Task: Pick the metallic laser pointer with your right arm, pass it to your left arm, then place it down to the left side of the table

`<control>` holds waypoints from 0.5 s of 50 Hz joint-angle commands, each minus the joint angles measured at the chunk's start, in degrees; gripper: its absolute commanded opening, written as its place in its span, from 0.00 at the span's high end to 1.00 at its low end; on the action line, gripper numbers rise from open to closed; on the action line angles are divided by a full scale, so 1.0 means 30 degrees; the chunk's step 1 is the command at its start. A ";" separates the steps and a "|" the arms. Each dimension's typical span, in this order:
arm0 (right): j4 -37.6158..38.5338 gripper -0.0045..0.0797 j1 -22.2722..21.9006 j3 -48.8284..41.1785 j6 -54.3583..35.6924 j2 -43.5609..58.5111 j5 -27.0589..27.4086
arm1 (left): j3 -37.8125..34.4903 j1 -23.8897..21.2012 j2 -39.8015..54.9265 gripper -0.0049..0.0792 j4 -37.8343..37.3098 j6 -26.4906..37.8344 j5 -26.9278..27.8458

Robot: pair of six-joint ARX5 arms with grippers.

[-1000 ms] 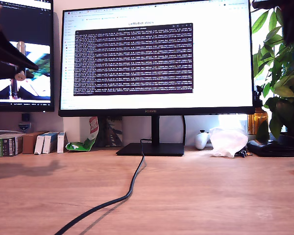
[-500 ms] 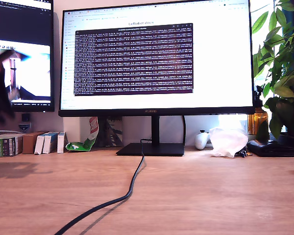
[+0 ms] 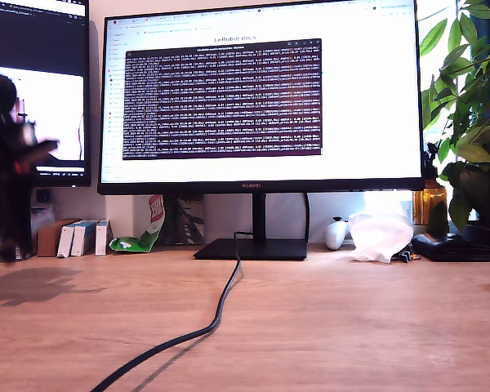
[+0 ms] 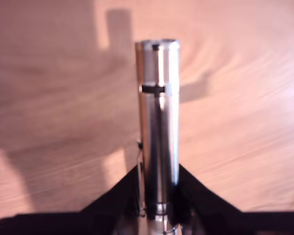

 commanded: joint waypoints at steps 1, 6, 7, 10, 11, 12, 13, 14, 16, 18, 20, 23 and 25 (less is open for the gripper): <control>0.0058 0.96 0.0087 -0.0087 -0.0073 0.0087 0.0073 | 0.0321 -0.0153 0.0699 0.97 -0.0452 0.0270 -0.0044; -0.0007 0.96 0.0087 -0.0087 -0.0073 0.0087 0.0073 | 0.0481 -0.0401 0.1144 0.97 -0.0991 0.0386 -0.0197; -0.0007 0.96 0.0087 -0.0087 -0.0073 0.0087 0.0073 | 0.0481 -0.0444 0.1166 0.97 -0.1056 0.0386 -0.0233; 0.0000 0.96 0.0087 -0.0087 -0.0066 0.0087 0.0066 | 0.0488 -0.0525 0.1246 0.97 -0.1209 0.0393 -0.0444; 0.0000 0.96 0.0087 -0.0087 -0.0066 0.0087 0.0066 | 0.0488 -0.0539 0.1253 0.97 -0.1268 0.0393 -0.0554; 0.0007 0.96 0.0087 -0.0087 -0.0066 0.0087 0.0066 | 0.0488 -0.0554 0.1275 0.97 -0.1311 0.0393 -0.0685; 0.0007 0.96 0.0087 -0.0087 -0.0066 0.0087 0.0066 | 0.0488 -0.0576 0.1341 0.97 -0.1362 0.0393 -0.0801; 0.0007 0.96 0.0087 -0.0087 -0.0066 0.0087 0.0058 | 0.0488 -0.0583 0.1392 0.97 -0.1457 0.0393 -0.0882; 0.0000 0.96 0.0087 -0.0087 -0.0066 0.0087 0.0058 | 0.0488 -0.0583 0.1486 0.97 -0.1617 0.0393 -0.1071; 0.0007 0.96 0.0087 -0.0087 -0.0066 0.0087 0.0058 | 0.0488 -0.0583 0.1610 0.97 -0.1800 0.0386 -0.1239; 0.0007 0.96 0.0087 -0.0087 -0.0066 0.0087 0.0051 | 0.0510 -0.0583 0.1785 0.97 -0.2011 0.0386 -0.1260; 0.0044 0.96 0.0087 -0.0087 -0.0066 0.0087 0.0044 | 0.0510 -0.0583 0.2018 0.97 -0.2178 0.0393 -0.1326; 0.0058 0.96 0.0087 -0.0087 -0.0058 0.0087 0.0036 | 0.0510 -0.0590 0.2113 0.97 -0.2229 0.0415 -0.1326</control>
